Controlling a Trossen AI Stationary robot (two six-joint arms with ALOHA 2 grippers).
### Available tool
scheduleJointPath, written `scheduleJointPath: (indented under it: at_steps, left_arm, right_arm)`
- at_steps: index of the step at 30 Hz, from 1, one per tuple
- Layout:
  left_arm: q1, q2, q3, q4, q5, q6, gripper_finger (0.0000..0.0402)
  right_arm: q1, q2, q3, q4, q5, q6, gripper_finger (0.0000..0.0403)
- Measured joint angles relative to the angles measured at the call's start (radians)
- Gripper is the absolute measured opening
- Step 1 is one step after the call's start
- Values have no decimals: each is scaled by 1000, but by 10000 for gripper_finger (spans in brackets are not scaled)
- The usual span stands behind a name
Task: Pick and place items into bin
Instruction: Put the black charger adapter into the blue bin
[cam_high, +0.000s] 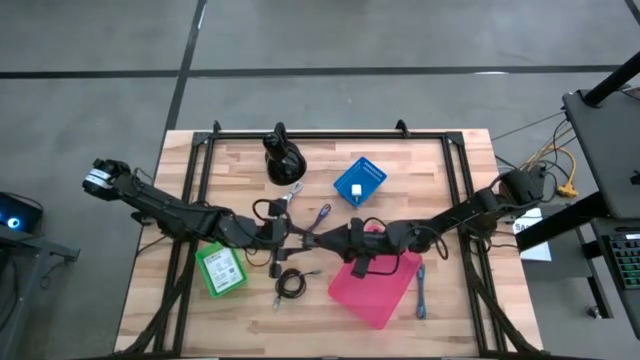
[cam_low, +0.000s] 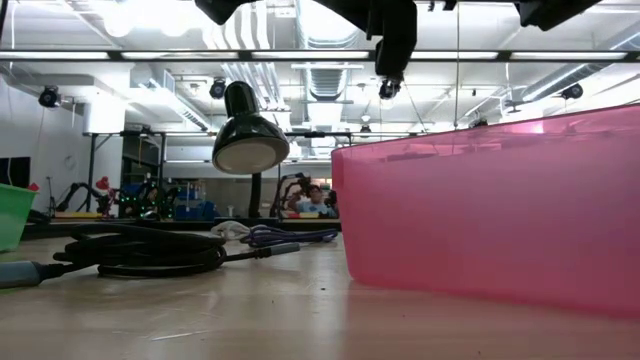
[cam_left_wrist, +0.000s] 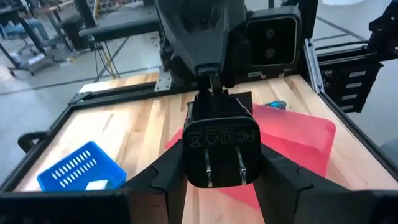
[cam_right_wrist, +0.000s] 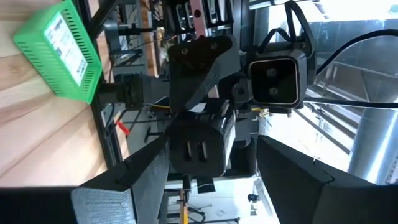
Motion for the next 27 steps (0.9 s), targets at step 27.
scheduleJointPath:
  at_steps: [27]
  left_arm:
    - [14,52,2,105,-6,55,130]
  right_arm:
    - [-2,4,31,-7,3,2,217]
